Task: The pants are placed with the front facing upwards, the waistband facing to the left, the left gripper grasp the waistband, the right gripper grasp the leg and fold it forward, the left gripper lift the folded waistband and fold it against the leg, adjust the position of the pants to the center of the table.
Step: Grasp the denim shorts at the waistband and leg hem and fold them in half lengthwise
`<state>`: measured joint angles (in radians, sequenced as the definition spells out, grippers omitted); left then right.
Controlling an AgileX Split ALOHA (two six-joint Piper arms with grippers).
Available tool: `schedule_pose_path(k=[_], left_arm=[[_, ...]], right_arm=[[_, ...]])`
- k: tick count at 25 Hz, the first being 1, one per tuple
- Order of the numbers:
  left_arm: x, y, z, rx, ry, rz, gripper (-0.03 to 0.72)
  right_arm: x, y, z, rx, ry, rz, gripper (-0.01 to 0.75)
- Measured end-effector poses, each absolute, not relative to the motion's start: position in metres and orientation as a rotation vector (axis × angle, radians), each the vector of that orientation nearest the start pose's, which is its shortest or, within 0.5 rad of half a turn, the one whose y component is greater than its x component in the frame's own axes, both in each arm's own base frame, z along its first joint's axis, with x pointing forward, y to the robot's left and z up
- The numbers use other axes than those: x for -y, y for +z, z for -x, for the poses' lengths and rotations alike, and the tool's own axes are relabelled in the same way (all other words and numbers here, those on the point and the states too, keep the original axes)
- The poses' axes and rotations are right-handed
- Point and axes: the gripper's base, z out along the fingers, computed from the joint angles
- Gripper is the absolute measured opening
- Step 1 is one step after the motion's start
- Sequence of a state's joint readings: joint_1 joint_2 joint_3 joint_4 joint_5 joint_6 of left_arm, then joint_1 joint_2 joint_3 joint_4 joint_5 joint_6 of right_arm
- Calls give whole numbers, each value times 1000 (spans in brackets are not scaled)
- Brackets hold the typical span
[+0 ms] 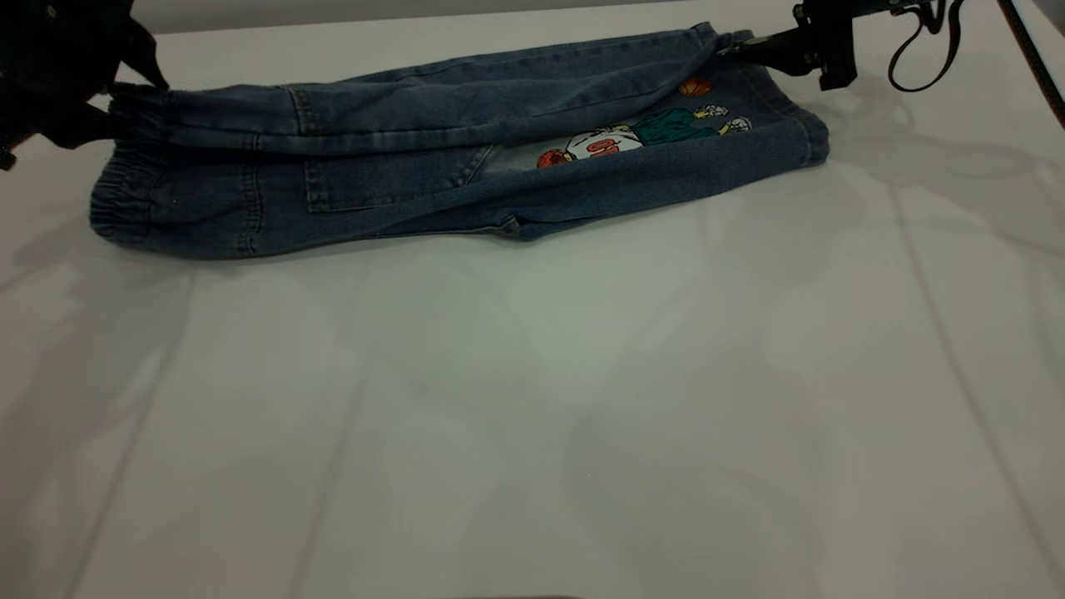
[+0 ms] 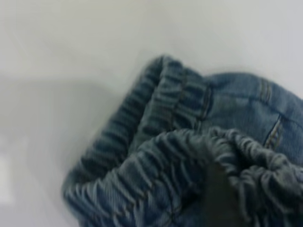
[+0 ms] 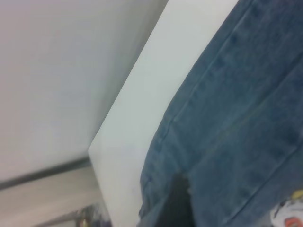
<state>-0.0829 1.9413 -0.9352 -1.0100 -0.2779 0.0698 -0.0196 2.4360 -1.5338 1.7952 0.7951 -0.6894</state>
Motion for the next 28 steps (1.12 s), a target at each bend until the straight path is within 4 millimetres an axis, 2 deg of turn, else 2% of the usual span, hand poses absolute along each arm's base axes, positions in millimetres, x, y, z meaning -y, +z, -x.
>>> schedule_pose_path(k=[2,4,9,11,14,19,28], left_arm=[[9,126,-373,-2079,-211,982,447],[6,127,-374,-2078,-195,944,463],[-16,126,-373,-2018,-220,1114,452],[-22,124,-372,-2050,-227,1117,440],[-23,120,-369,-2187,-220,979,426],[-25,112,-360,-2416,-224,773,424],[-25,109,-354,-2569,-162,382,428]], right_arm=[[-57,76,-482,-2185,1510,-836,597],[-61,80,-479,-2180,1577,-769,601],[-66,86,-475,-2167,1691,-685,578],[-68,88,-473,-2162,1736,-655,575],[-72,91,-467,-2183,1800,-558,573],[-75,87,-460,-2284,1777,-440,573],[-88,86,-456,-2319,1770,-354,573]])
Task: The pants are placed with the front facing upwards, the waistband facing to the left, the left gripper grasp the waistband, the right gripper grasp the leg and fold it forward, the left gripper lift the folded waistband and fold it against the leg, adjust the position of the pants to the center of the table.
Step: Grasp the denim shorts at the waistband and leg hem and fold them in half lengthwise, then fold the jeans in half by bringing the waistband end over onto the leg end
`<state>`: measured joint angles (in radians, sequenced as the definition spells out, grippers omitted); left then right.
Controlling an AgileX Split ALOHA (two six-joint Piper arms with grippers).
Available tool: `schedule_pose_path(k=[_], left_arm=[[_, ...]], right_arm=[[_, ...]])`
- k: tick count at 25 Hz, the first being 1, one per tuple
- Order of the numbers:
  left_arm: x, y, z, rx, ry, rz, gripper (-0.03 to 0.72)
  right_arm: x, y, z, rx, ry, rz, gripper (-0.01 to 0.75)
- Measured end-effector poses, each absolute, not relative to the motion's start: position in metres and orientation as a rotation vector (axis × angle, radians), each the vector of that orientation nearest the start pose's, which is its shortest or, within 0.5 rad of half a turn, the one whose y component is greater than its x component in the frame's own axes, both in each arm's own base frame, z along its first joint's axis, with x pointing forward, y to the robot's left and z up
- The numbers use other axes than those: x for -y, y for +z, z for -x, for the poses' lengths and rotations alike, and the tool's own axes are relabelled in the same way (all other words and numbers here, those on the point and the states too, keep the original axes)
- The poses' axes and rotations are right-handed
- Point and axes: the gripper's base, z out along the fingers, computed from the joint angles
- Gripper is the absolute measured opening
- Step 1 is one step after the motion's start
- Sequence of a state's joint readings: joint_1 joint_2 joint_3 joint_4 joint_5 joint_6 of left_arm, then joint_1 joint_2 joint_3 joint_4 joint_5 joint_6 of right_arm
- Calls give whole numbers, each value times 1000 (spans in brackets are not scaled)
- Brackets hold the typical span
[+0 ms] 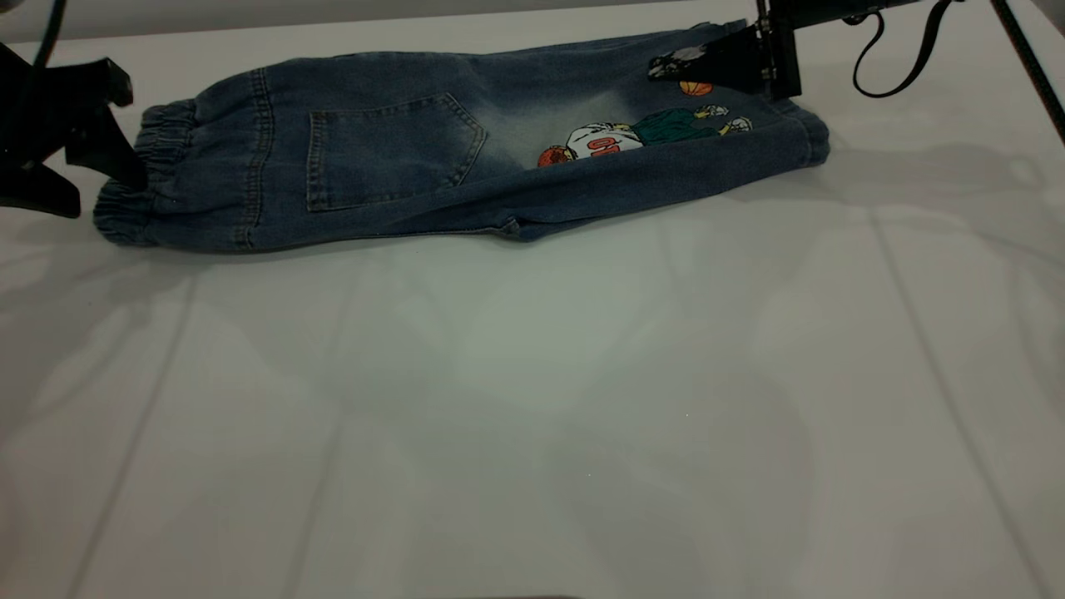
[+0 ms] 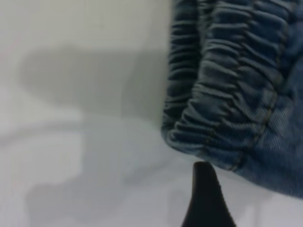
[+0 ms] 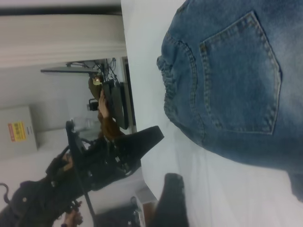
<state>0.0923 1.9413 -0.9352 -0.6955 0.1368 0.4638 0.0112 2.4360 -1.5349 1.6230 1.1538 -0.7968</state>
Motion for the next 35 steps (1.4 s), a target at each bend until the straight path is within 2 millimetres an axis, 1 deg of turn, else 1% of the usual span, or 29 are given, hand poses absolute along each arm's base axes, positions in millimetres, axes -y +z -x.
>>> schedule_pose_path(k=[3,5,8,11,13,14,17,20,29,31,35], left_arm=[[-22,107,-350,-2618,-217,381,437],[-25,106,-347,-2656,-259,401,454],[-41,105,-341,-2670,-322,549,494],[-65,105,-337,-2623,-374,741,521],[-74,106,-336,-2591,-403,814,524],[-77,106,-335,-2583,-405,815,525],[-77,107,-337,-2565,-430,804,527],[-75,102,-341,-2543,-472,814,528],[-72,73,-361,-2547,-570,861,528],[-69,70,-364,-2552,-582,860,528],[-68,65,-367,-2550,-573,874,528]], right_arm=[[-88,86,-456,-2319,1764,-341,573],[-88,86,-456,-2319,1764,-339,573],[-88,85,-455,-2321,1755,-318,573],[-88,85,-455,-2327,1745,-295,573],[-88,85,-455,-2326,1740,-284,573],[-88,85,-455,-2325,1739,-280,573],[-88,85,-455,-2324,1736,-273,573],[-88,85,-455,-2323,1736,-273,573],[-88,85,-455,-2322,1736,-271,572],[-88,85,-455,-2322,1736,-271,572],[-88,85,-455,-2322,1736,-271,572]])
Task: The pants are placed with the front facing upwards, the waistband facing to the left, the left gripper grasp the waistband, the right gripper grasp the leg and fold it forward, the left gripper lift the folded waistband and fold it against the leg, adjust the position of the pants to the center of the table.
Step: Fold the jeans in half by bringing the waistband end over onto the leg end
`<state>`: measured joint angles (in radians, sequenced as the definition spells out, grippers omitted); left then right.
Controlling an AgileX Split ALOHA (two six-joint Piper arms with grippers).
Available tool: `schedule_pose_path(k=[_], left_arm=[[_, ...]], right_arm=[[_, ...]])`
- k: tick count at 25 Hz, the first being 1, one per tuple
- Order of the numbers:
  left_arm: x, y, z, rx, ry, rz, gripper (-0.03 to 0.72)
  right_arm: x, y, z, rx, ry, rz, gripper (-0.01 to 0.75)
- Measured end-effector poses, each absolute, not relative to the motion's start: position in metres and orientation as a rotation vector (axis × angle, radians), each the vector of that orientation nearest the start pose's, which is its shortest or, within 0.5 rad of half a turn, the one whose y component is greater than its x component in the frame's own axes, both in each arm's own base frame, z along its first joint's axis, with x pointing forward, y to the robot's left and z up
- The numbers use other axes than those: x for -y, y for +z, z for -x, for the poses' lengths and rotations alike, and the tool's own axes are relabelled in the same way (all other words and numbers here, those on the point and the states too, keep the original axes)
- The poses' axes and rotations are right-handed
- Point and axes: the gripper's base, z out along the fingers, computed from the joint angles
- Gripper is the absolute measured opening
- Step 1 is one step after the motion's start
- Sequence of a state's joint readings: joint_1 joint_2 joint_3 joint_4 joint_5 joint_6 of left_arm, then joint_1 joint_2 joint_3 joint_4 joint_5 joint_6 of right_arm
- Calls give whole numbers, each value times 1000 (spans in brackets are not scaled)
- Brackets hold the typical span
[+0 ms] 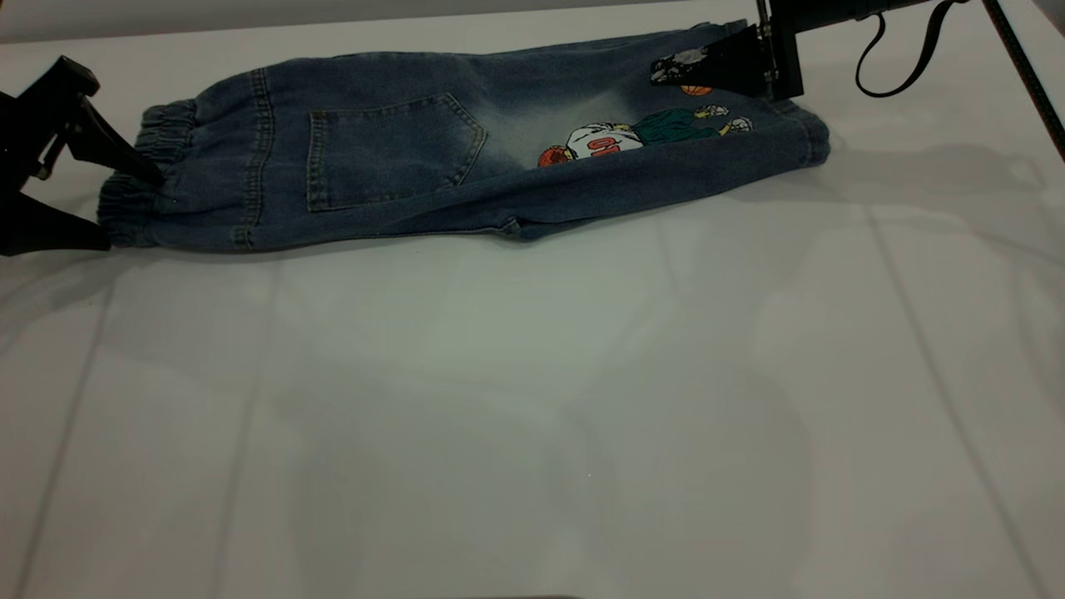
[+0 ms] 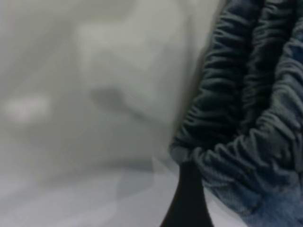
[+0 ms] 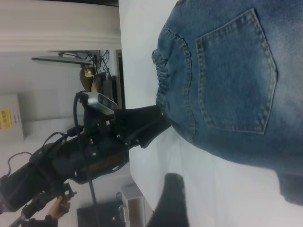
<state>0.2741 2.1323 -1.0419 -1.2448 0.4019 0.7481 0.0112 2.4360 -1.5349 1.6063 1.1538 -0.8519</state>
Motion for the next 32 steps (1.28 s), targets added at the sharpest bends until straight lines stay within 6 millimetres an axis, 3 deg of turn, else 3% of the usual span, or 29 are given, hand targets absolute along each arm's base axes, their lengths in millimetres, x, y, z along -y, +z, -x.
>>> schedule_pose_path(k=[10,13,20,21,26,28,32], left_arm=[[-69,50,-379,-2517,-638,969,503],[-68,46,-380,-2518,-656,984,419],[-68,42,-380,-2519,-659,997,90],[-68,43,-381,-2518,-659,993,69],[-67,52,-382,-2521,-686,942,60],[-65,67,-384,-2513,-698,882,59],[-60,115,-385,-2455,-730,741,59]], right_arm=[[-88,85,-455,-2322,1736,-271,572],[-88,85,-455,-2322,1736,-271,572],[-90,85,-454,-2324,1736,-268,572],[-93,85,-454,-2327,1739,-261,572],[-126,94,-455,-2364,1744,-150,572],[-150,99,-458,-2401,1676,-91,572],[-189,102,-461,-2475,1451,20,572]])
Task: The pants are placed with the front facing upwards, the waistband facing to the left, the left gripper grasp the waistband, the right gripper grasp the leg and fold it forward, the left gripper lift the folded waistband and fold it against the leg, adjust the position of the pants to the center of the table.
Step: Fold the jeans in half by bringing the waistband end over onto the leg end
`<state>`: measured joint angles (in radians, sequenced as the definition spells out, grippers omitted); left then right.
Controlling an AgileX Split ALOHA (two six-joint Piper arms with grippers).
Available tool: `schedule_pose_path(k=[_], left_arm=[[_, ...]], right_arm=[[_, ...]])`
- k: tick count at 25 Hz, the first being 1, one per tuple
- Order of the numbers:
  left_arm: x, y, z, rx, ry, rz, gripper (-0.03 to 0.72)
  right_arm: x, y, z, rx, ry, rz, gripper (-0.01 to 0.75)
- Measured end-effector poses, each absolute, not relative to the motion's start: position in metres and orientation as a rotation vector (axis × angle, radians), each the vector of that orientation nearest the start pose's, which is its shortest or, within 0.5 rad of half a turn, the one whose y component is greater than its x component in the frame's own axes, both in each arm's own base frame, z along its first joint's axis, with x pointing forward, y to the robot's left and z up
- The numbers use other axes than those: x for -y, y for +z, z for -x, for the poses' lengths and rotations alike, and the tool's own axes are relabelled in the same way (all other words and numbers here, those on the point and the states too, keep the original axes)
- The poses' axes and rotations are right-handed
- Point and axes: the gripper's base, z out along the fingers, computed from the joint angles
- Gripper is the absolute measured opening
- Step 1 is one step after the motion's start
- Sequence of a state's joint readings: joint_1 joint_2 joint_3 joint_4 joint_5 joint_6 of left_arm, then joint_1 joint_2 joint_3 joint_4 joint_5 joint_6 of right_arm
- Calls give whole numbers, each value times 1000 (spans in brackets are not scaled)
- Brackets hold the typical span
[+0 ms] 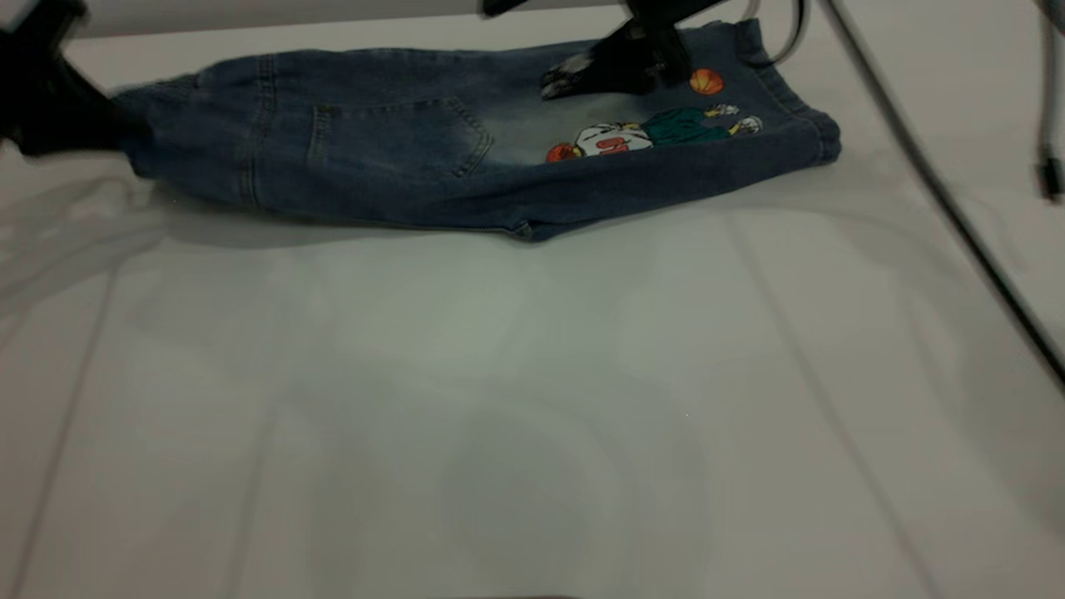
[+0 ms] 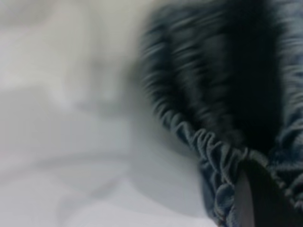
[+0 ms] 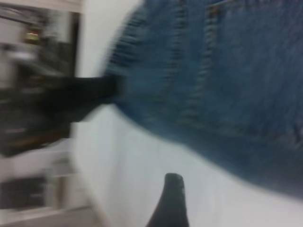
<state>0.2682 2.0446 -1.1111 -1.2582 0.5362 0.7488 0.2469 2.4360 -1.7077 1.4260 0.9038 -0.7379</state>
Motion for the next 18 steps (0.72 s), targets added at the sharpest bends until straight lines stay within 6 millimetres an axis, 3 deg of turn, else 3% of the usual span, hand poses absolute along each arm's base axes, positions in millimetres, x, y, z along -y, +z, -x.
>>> schedule_pose_path(k=[6,10,14,18], left_arm=[[-44,191,-375,-2364,-722,504,59],[-30,223,-367,-2324,-723,385,59],[-12,242,-362,-2301,-731,296,59],[2,246,-360,-2304,-746,244,59]], right_arm=[[-234,94,-451,-2508,1252,110,572],[-257,78,-439,-2543,1233,144,572],[-275,57,-425,-2600,1251,189,572],[-274,60,-421,-2623,1265,290,572]])
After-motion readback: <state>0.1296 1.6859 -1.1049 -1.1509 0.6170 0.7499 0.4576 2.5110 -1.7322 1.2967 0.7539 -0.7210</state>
